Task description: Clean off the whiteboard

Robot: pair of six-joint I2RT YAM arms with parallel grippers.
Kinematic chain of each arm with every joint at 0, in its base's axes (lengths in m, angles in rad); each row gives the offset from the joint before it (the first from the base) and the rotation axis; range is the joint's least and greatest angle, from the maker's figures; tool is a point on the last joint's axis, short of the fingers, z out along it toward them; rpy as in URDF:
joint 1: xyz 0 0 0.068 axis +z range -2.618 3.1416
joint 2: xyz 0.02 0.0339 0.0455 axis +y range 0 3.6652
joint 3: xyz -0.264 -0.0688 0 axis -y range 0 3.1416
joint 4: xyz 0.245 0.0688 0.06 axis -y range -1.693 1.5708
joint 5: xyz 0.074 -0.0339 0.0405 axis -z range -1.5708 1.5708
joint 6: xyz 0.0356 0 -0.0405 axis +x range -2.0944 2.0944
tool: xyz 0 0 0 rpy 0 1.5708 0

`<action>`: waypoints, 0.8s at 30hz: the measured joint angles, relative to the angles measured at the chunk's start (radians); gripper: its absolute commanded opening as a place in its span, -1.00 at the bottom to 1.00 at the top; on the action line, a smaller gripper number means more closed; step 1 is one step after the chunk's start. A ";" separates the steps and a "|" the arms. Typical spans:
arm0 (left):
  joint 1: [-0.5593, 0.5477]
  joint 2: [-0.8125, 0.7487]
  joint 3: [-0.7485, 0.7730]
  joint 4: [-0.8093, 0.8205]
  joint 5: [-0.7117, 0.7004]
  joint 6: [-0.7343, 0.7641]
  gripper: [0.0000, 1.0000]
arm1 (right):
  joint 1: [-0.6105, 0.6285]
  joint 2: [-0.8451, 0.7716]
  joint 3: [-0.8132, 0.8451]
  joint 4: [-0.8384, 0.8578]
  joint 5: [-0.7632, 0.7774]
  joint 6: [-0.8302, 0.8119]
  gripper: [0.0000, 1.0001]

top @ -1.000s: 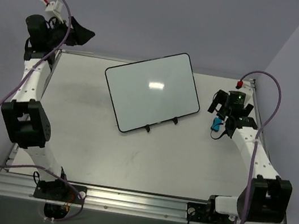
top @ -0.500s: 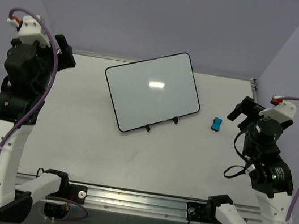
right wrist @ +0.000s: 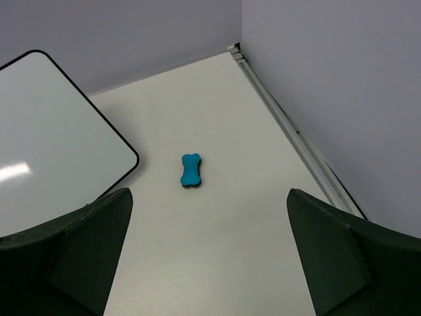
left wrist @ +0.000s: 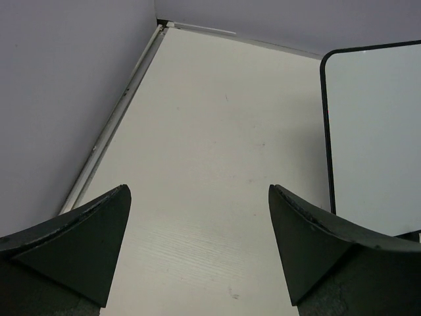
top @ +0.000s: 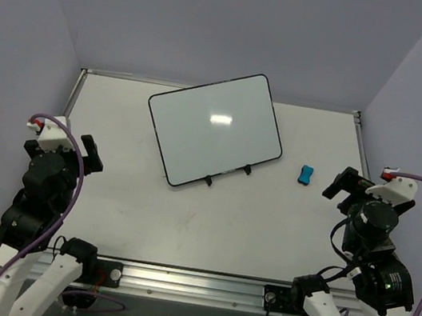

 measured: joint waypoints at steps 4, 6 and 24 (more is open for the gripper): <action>-0.003 0.001 0.000 0.021 -0.027 0.001 0.88 | 0.000 -0.016 -0.033 0.001 0.002 0.007 1.00; -0.008 0.000 -0.001 0.023 -0.048 0.000 0.88 | 0.000 -0.014 -0.034 0.002 0.003 0.007 1.00; -0.019 -0.001 -0.010 0.027 -0.106 -0.014 0.88 | 0.000 0.043 -0.008 0.002 0.032 -0.002 1.00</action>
